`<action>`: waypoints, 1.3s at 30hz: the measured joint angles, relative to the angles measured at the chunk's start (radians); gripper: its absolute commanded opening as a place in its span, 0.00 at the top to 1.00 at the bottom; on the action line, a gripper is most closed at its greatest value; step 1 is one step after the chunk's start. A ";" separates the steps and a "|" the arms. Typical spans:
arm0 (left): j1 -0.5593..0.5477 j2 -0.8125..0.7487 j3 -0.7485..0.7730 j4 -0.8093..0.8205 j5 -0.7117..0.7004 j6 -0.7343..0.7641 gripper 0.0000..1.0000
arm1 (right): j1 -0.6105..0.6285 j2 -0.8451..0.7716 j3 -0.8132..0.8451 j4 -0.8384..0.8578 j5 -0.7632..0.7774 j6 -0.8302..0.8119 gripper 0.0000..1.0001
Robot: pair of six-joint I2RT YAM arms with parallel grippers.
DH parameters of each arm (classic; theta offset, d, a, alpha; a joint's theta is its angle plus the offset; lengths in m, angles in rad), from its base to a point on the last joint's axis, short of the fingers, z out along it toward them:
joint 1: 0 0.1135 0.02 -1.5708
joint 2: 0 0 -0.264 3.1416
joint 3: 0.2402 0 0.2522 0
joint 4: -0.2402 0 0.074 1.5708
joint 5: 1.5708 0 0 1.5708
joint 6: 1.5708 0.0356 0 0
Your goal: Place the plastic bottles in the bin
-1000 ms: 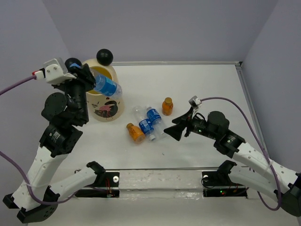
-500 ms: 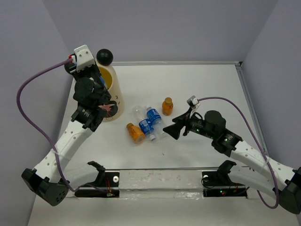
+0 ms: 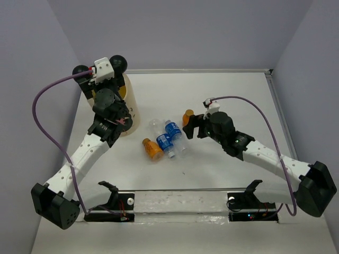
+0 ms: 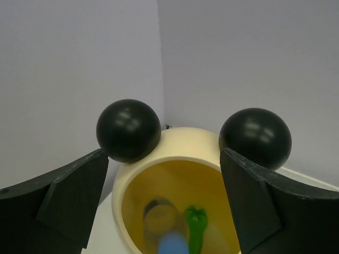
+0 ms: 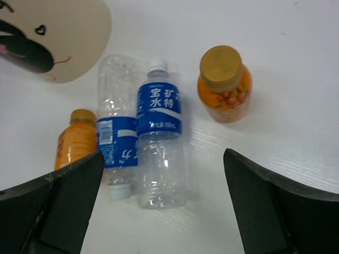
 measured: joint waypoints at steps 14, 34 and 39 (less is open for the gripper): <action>0.000 -0.195 0.169 -0.490 0.436 -0.423 0.01 | -0.024 0.479 0.329 -0.090 0.254 -0.095 0.07; -0.002 -0.626 -0.177 -0.980 0.847 -0.738 0.01 | -0.034 0.652 0.533 -0.194 0.448 -0.164 0.83; -0.002 -0.684 -0.165 -1.019 0.757 -0.751 0.01 | 0.006 0.565 0.582 -0.273 0.549 -0.237 0.84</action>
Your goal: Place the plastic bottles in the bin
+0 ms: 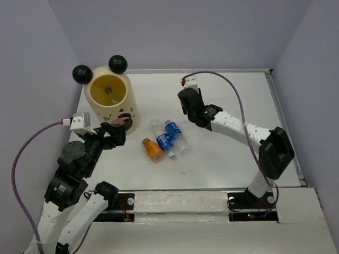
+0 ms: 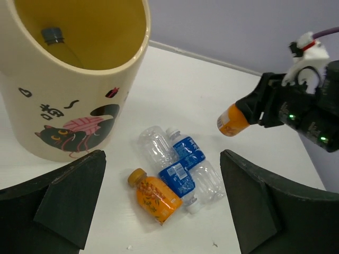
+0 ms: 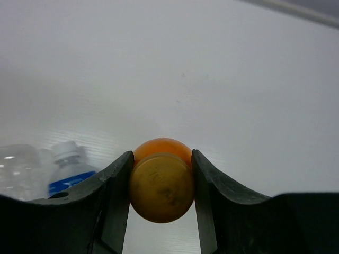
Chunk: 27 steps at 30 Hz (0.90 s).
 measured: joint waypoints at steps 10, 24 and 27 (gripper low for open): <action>0.000 -0.048 0.089 -0.040 -0.248 -0.065 0.06 | 0.325 -0.142 0.364 0.153 -0.158 -0.181 0.84; 0.000 -0.105 0.091 -0.185 -0.341 -0.203 0.06 | 0.385 0.352 0.858 0.237 -0.378 -0.328 0.90; 0.000 -0.114 0.090 -0.206 -0.332 -0.225 0.05 | 0.385 0.436 0.916 0.239 -0.393 -0.349 0.90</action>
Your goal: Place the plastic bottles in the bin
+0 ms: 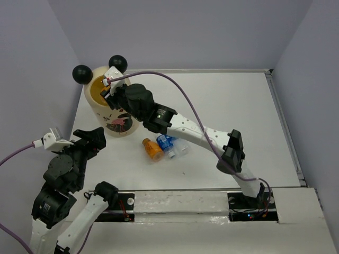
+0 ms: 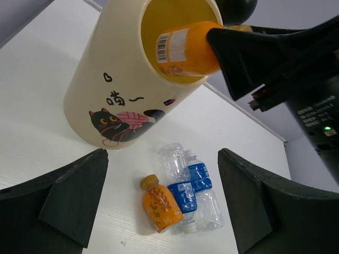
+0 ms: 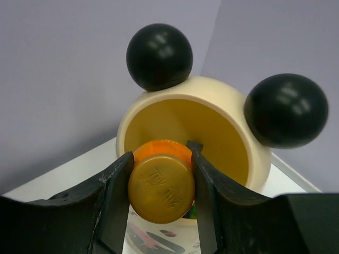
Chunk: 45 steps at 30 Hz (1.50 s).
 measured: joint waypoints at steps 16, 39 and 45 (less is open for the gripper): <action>0.000 0.017 -0.042 -0.062 0.180 -0.072 0.01 | -0.021 -0.009 -0.049 0.005 0.012 -0.021 0.16; 0.000 0.492 -0.410 0.399 0.462 -0.158 0.01 | -0.112 -0.991 -1.406 -0.039 -0.071 0.502 0.23; 0.000 0.680 -0.466 0.536 0.490 -0.210 0.02 | -0.112 -1.068 -1.470 -0.066 -0.121 0.545 0.19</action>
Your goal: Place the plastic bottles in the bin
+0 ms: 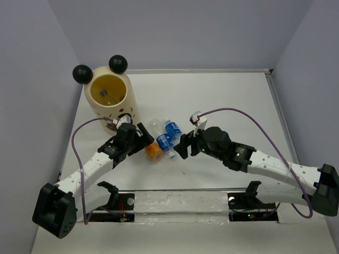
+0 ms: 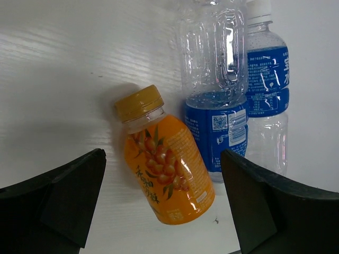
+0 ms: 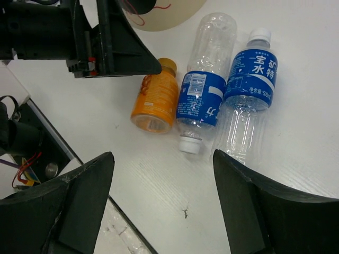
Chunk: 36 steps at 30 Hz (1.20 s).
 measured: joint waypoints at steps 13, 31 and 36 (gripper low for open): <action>0.000 0.137 -0.015 0.117 -0.006 -0.024 0.19 | 0.000 -0.023 -0.029 0.003 -0.027 0.004 0.18; -0.001 0.121 -0.087 0.113 -0.121 -0.021 0.63 | 0.000 -0.031 -0.031 0.004 -0.037 0.004 0.18; -0.003 -0.069 -0.084 0.000 -0.168 0.007 0.70 | 0.000 -0.036 -0.031 0.005 -0.040 0.004 0.19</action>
